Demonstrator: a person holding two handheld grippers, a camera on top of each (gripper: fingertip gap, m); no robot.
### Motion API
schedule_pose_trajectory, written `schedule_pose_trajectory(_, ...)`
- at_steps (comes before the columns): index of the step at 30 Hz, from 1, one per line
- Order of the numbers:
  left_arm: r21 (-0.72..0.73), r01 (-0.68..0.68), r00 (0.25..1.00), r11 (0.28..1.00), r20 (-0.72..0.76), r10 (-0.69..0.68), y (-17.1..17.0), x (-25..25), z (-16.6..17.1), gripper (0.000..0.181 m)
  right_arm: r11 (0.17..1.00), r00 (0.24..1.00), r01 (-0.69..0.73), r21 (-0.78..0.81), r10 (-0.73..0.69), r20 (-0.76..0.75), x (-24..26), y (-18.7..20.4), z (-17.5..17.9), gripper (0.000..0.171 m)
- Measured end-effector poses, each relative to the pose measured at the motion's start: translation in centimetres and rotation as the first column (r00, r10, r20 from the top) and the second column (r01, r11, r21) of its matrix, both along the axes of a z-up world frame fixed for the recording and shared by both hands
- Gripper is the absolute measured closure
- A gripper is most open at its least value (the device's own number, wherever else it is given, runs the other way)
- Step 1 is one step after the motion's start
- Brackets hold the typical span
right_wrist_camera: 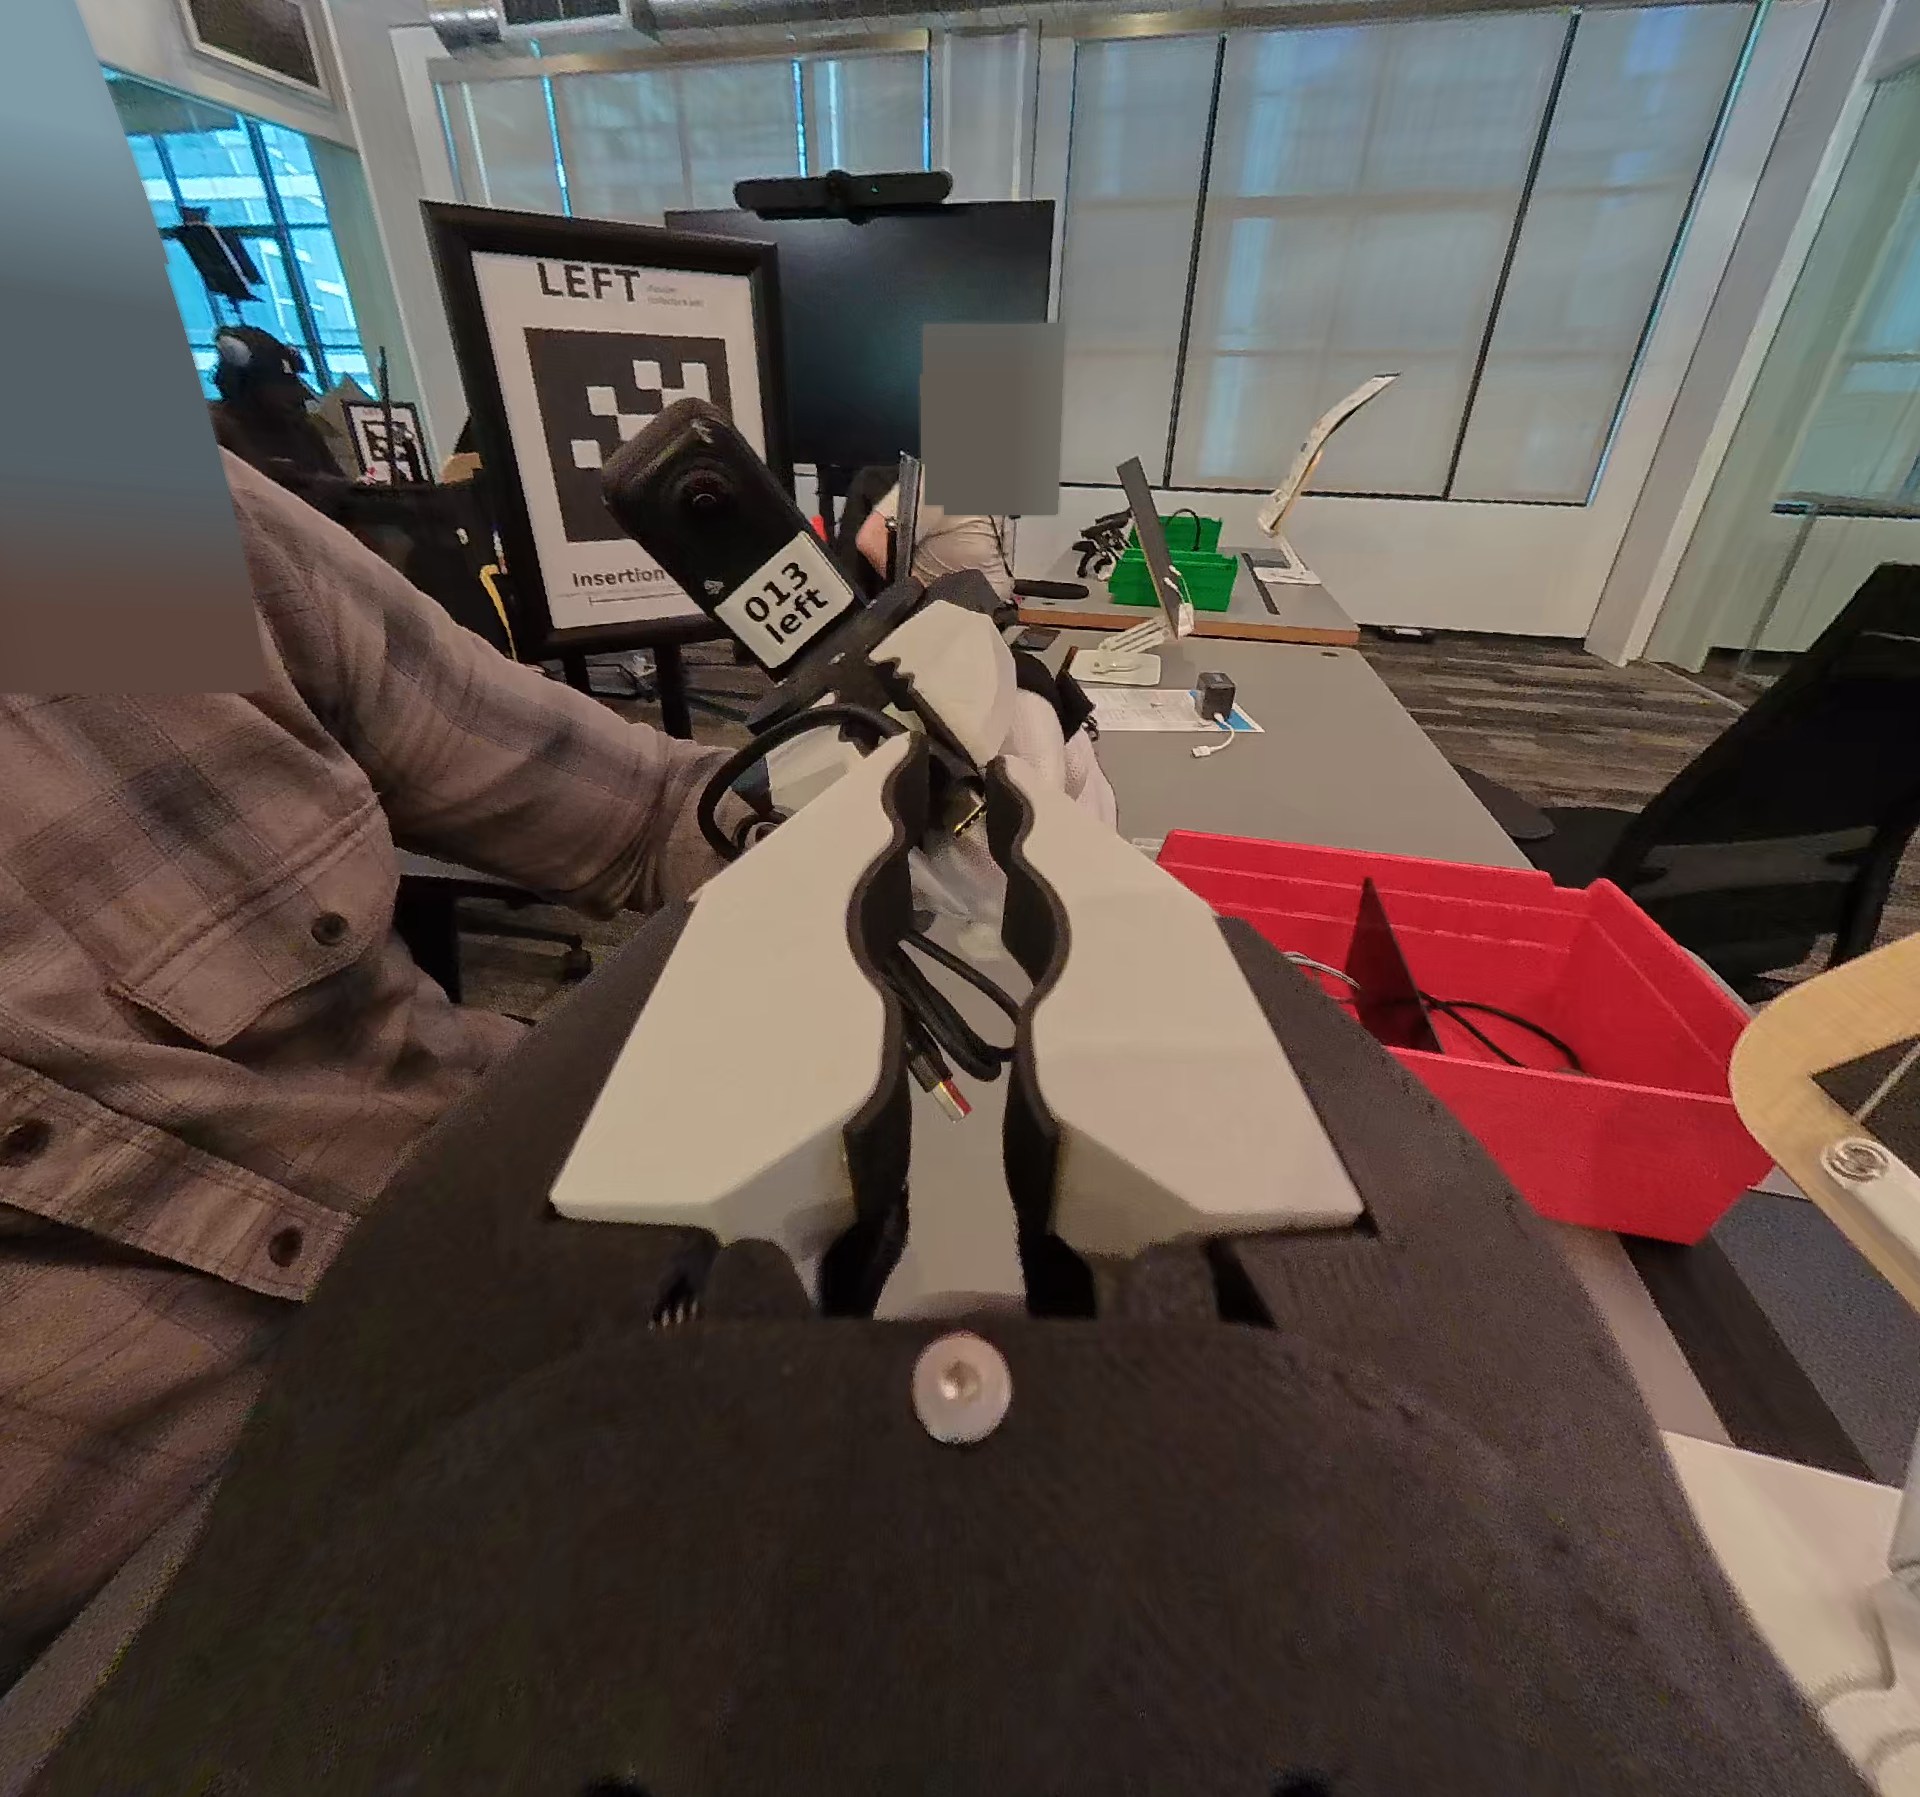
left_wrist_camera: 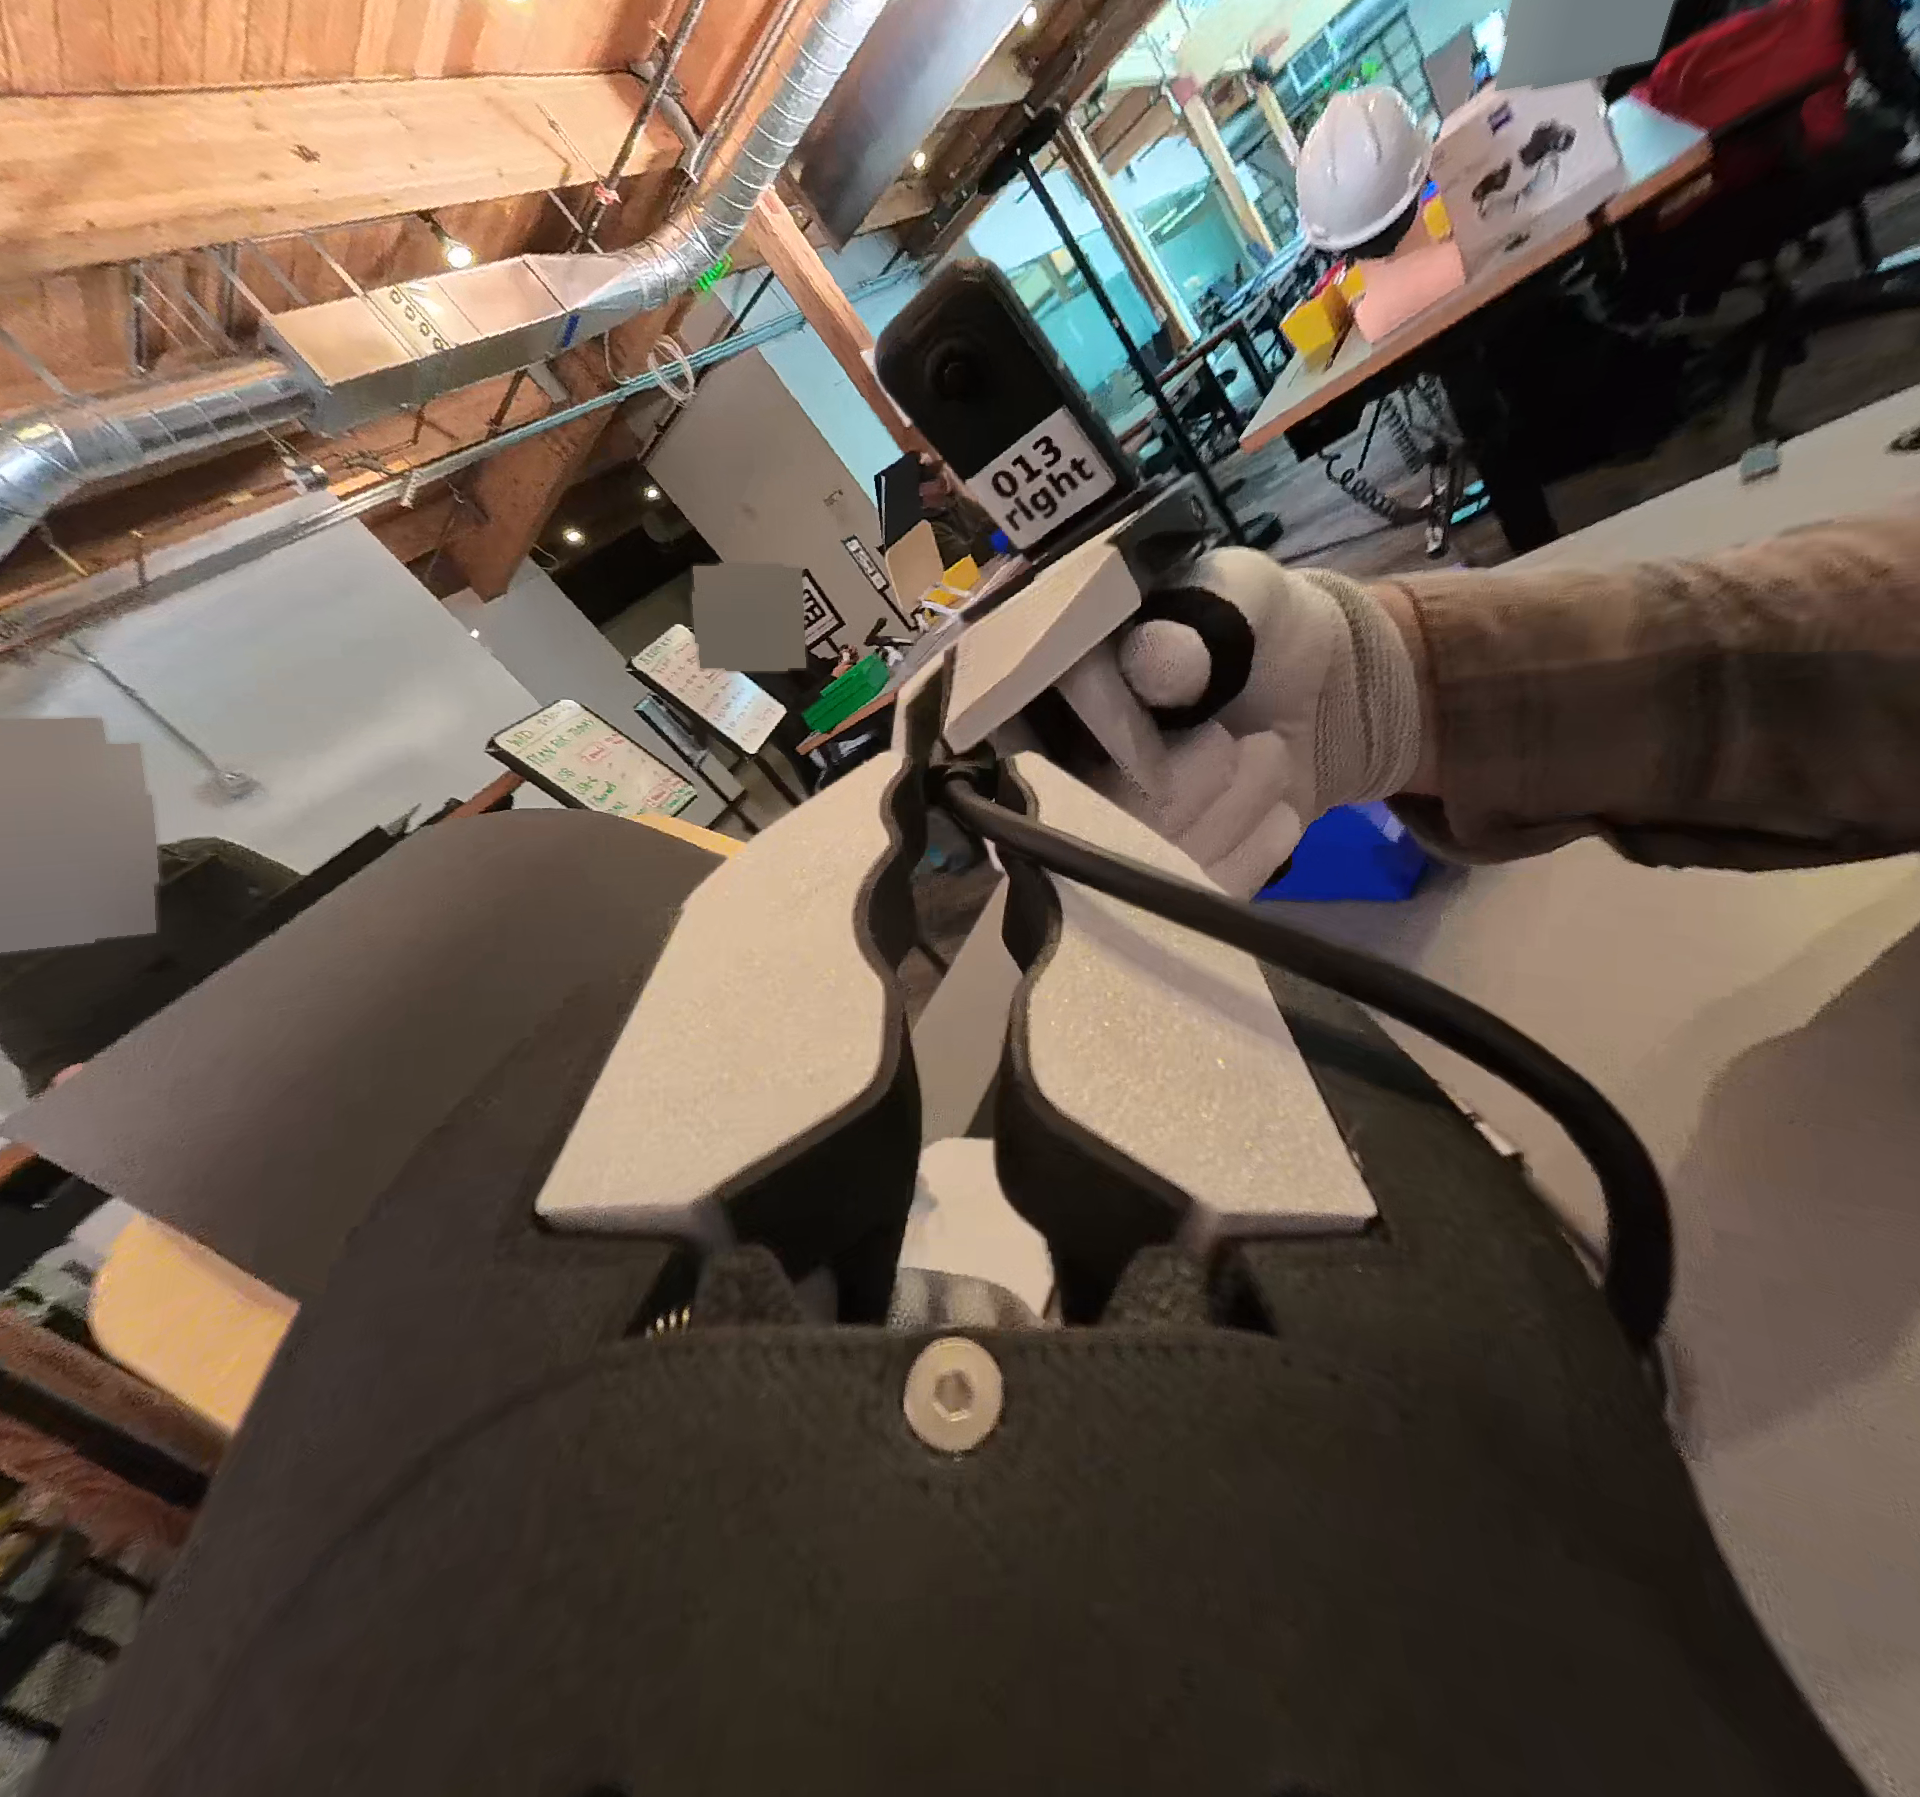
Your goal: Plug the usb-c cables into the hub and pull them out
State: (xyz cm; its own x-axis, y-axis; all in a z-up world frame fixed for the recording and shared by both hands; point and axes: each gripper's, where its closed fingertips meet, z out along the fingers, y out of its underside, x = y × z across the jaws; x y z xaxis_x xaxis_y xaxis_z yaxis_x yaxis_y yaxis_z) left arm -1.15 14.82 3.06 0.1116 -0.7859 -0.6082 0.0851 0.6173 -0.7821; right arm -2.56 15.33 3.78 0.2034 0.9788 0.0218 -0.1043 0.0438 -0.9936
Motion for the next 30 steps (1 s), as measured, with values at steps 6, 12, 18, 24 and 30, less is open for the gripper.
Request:
schedule_pose_trajectory(6,0.029,0.019,1.0,0.999,0.006,-0.019,0.4,-0.6,0.6,0.168,0.999,0.998,0.028,-0.015,-0.029,-0.048,1.2,0.6,0.6,0.163)
schedule_pose_trajectory(12,-0.068,0.157,0.988,0.985,0.021,-0.156,0.3,-0.7,2.4,0.168,0.993,0.993,0.107,0.049,-0.109,0.053,2.7,1.2,-0.3,0.148)
schedule_pose_trajectory(18,-0.231,0.356,0.933,0.905,0.037,-0.358,2.0,-0.2,4.6,0.168,0.945,0.829,0.236,0.227,-0.318,0.46,5.2,1.8,-5.3,0.124)
schedule_pose_trajectory(24,-0.232,0.409,0.909,0.883,0.014,-0.418,2.6,0.9,4.2,0.168,0.975,0.515,0.192,0.108,-0.194,0.835,6.7,2.5,-16.8,0.089)
schedule_pose_trajectory(30,-0.255,0.351,0.933,0.901,0.013,-0.36,4.0,0.0,1.5,0.168,0.98,0.364,0.192,-0.055,-0.019,0.931,5.4,3.7,-25.5,0.06)
